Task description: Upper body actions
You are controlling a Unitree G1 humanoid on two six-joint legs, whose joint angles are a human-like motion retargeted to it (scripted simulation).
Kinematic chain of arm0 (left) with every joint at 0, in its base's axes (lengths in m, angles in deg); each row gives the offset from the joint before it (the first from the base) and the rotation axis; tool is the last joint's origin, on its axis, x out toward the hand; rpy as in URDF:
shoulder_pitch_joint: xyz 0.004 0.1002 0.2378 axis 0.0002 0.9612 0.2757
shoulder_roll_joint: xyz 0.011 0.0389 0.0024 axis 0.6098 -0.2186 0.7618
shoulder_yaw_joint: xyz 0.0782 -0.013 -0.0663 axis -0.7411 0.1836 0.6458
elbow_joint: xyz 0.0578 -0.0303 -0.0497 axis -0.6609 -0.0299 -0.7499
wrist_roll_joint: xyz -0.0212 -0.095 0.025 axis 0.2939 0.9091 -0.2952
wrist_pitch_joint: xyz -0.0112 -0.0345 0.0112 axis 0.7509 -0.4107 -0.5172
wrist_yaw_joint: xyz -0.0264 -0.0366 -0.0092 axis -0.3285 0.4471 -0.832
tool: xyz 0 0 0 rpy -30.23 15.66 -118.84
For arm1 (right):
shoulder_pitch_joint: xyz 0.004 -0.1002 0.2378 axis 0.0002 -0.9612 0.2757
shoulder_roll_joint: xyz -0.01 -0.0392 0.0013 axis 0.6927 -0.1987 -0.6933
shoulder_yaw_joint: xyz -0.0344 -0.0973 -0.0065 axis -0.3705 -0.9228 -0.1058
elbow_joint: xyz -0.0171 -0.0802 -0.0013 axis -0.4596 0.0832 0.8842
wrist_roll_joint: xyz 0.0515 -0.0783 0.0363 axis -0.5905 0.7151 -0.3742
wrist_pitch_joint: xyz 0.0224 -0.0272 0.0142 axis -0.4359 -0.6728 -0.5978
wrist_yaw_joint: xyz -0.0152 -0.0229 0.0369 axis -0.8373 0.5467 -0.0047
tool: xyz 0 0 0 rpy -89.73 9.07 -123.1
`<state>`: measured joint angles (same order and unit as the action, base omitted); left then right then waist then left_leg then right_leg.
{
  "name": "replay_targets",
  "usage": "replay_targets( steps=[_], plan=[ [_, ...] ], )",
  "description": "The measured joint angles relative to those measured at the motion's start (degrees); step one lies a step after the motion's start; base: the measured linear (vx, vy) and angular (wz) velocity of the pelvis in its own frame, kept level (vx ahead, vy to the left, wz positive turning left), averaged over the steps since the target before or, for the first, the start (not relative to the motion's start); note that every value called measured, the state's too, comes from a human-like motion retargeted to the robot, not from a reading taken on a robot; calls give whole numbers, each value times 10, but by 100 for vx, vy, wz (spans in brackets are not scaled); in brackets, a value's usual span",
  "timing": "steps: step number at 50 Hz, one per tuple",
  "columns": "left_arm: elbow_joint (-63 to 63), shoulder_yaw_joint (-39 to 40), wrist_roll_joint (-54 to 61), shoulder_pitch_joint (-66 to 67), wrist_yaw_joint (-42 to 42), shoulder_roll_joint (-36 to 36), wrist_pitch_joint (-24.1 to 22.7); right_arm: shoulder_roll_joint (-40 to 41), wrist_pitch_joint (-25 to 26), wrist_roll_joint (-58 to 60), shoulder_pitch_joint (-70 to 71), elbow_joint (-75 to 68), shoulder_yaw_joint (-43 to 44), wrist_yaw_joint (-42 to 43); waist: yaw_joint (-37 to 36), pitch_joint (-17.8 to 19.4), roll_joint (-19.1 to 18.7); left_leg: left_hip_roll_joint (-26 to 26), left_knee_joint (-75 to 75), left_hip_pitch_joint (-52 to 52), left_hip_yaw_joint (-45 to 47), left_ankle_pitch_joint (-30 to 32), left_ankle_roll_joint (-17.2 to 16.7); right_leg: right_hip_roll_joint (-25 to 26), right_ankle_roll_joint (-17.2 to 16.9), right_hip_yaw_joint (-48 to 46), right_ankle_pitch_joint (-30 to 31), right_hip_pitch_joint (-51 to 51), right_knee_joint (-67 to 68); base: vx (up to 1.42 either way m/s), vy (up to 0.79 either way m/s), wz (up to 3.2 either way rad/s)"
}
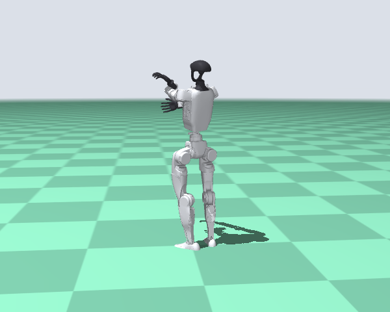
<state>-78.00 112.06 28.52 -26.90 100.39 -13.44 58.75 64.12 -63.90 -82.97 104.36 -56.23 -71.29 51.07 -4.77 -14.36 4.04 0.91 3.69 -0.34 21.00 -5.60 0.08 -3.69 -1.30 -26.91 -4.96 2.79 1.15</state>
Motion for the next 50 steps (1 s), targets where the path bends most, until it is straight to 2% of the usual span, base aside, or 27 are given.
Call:
replay_targets(
  steps=[12,21,25,30,35,39,43,47,50],
  plan=[
    [45,-106,0,-7,0,10,0,-47,-51,-76,92,-28,-42,61,-14,12,-11,0,-1,7,1,-1,-1,-1,-1,-2,-2,-7,-1,0,0,0],
    [90,-118,0,-3,0,-8,0,-23,-63,-119,97,-35,-23,69,-9,12,-10,-2,0,6,-1,-3,-1,1,0,-3,-5,-5,-1,0,0,0],
    [152,-118,0,-13,0,-55,0,22,-75,-141,86,30,-3,70,2,23,-19,-2,1,8,-2,-3,0,1,1,-4,-4,-6,-1,-3,0,1],
    [269,-167,0,0,0,-113,0,63,-98,-133,42,221,-19,28,30,55,-42,-2,4,11,-1,-4,0,0,1,-1,-2,-10,0,-1,0,0],
    [431,-321,0,146,0,-28,0,23,-136,-56,-79,435,-60,54,47,78,-56,-2,1,0,1,-5,0,-1,0,2,-3,-4,3,-1,0,-1],
    [645,-485,0,359,0,77,0,-9,-180,-10,-188,547,-74,120,53,98,-62,-2,0,-5,1,-4,-2,-2,0,2,-1,-2,3,-1,-7,-2],
    [736,-552,0,534,0,122,0,-18,-230,-6,-289,580,-64,150,57,120,-58,-2,-3,-4,4,-3,-3,-4,0,4,1,-6,3,-3,-3,-2],
    [743,-556,0,686,0,87,0,-7,-255,17,-405,560,-55,152,58,148,-45,0,-4,2,8,-3,-4,-4,0,8,3,-16,4,2,-3,-4],
    [699,-542,0,785,0,-3,0,21,-248,59,-512,494,-55,155,51,145,-32,0,-3,0,9,-4,-5,-4,-1,9,2,-14,5,4,-3,-3]
  ],
)
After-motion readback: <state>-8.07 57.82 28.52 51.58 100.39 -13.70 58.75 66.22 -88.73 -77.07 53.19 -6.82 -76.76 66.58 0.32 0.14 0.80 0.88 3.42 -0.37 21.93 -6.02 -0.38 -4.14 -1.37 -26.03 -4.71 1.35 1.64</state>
